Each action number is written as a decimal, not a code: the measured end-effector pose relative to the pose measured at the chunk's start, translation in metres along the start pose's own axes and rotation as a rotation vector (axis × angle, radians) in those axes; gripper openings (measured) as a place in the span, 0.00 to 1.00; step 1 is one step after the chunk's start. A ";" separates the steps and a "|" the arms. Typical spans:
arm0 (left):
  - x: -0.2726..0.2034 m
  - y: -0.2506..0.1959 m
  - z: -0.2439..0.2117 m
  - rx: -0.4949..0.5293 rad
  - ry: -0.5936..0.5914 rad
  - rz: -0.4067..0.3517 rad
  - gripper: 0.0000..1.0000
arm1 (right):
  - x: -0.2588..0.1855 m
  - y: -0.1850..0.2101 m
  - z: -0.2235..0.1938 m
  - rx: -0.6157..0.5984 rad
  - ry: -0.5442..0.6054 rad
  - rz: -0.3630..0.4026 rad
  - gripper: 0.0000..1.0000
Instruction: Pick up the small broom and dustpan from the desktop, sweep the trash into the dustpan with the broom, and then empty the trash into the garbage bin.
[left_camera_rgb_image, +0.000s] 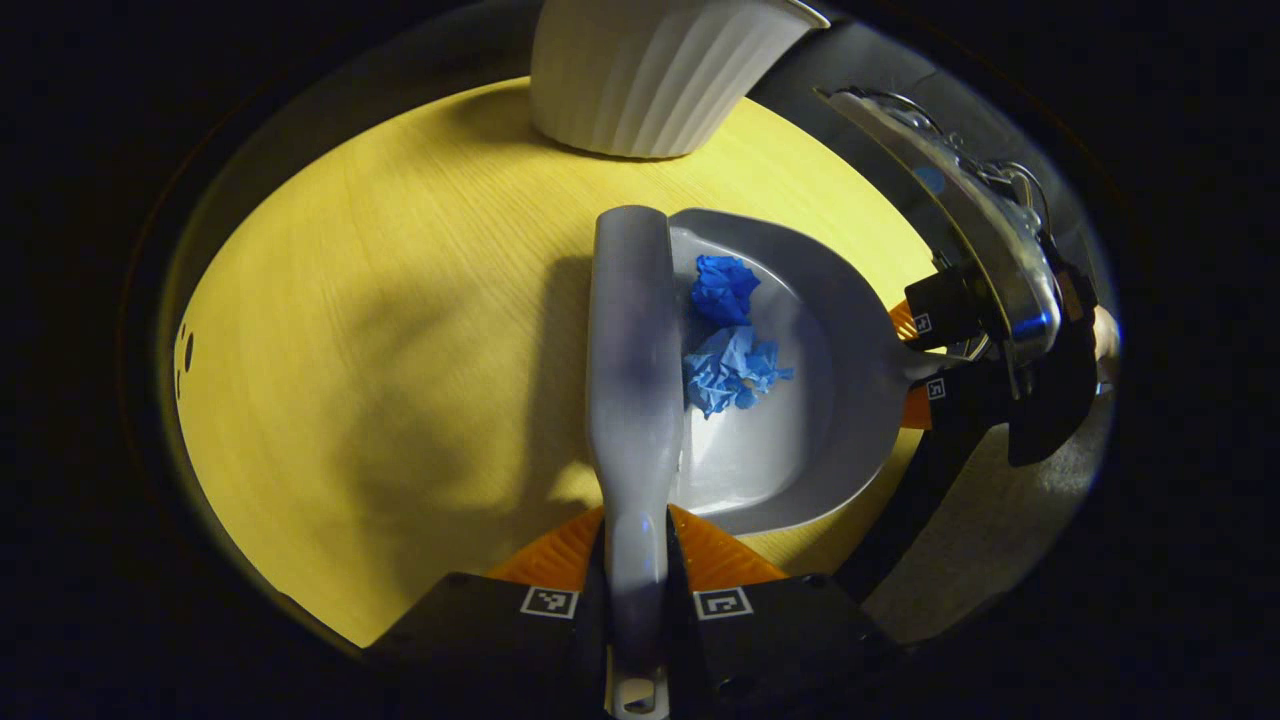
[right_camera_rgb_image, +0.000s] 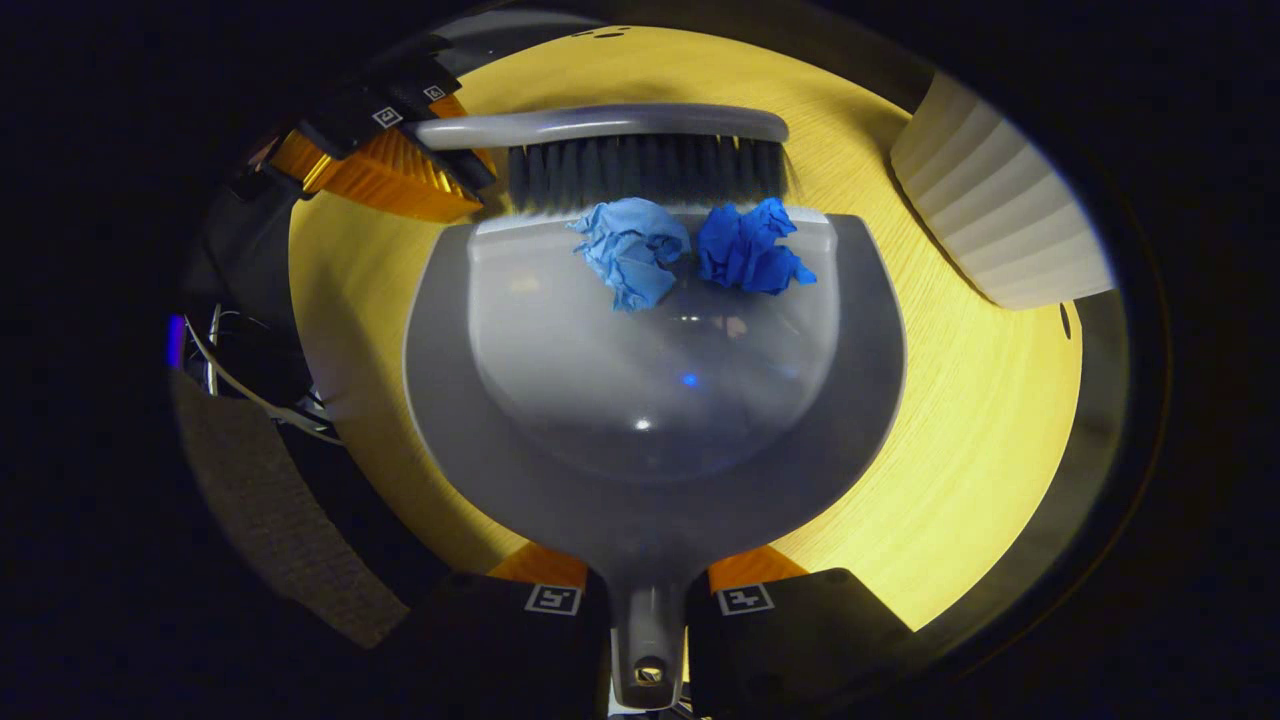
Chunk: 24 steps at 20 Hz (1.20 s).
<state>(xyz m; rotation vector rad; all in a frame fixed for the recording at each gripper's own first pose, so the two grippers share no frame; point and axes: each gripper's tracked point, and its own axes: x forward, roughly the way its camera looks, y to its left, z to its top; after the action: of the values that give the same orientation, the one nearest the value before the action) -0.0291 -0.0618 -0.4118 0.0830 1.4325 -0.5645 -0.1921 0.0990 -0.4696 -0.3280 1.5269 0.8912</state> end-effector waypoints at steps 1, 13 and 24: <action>-0.001 0.003 -0.003 -0.018 -0.010 0.007 0.27 | 0.000 0.000 0.000 0.001 -0.012 0.000 0.34; 0.011 0.043 -0.025 -0.136 0.005 0.259 0.28 | 0.007 0.015 0.022 0.154 -0.129 -0.051 0.34; 0.008 0.053 -0.025 -0.038 -0.013 0.216 0.28 | -0.024 0.046 0.033 0.464 -0.193 -0.139 0.34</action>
<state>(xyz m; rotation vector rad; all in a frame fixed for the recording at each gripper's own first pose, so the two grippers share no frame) -0.0302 -0.0090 -0.4380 0.2010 1.4000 -0.3596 -0.1948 0.1456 -0.4288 -0.0082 1.4606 0.4267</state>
